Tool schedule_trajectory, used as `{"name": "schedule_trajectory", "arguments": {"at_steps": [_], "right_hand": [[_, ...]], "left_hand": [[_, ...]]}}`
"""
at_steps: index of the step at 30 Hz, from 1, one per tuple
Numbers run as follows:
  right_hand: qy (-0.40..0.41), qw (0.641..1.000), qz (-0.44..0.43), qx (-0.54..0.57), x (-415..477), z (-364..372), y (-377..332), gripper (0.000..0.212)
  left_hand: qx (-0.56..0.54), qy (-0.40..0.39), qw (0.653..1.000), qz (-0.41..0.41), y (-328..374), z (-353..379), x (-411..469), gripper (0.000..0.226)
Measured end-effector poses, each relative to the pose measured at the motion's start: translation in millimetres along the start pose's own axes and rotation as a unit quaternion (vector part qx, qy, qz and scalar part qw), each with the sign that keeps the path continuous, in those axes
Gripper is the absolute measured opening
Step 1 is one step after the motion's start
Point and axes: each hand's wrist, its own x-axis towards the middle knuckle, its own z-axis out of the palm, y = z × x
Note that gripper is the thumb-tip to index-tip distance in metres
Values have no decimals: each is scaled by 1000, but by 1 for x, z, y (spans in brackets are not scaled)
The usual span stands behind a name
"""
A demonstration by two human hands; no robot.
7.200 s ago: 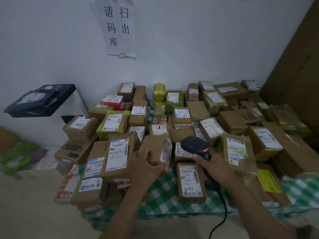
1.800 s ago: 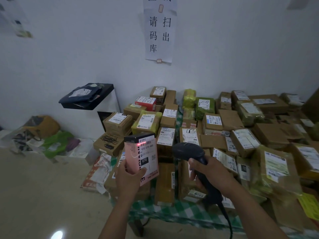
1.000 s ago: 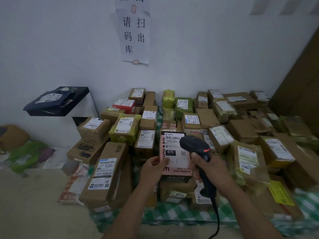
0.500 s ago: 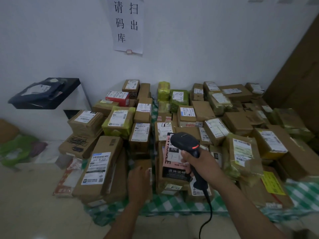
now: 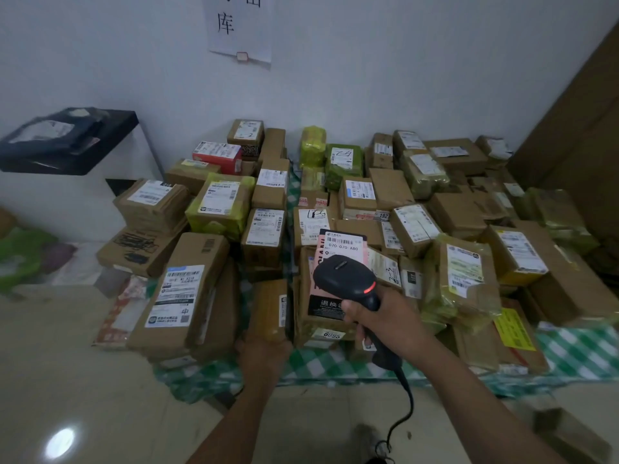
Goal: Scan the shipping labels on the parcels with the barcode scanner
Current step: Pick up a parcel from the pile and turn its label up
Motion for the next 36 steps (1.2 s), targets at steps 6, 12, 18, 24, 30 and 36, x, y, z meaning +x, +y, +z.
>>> {"name": "schedule_trajectory", "arguments": {"at_steps": [6, 12, 18, 24, 30, 36], "right_hand": [[-7, 999, 15, 32, -1, 15, -5, 20], [2, 1000, 17, 23, 2, 35, -20, 25], [-42, 999, 13, 0, -3, 41, -34, 32], [-77, 997, -4, 9, -14, 34, -43, 33], [-95, 995, -11, 35, -20, 26, -40, 27], [-114, 993, -16, 21, -26, 22, -41, 29]], "left_hand": [[-216, 77, 973, 17, 5, -37, -25, 95], [-328, 129, 934, 53, 16, -111, -35, 88], [-350, 162, 922, 46, 21, -165, -33, 65], [-351, 158, 919, 81, 15, -191, -28, 95], [-326, 165, 925, 100, 14, -196, -32, 76], [-325, 147, 929, 99, 13, -190, -31, 75]]}}
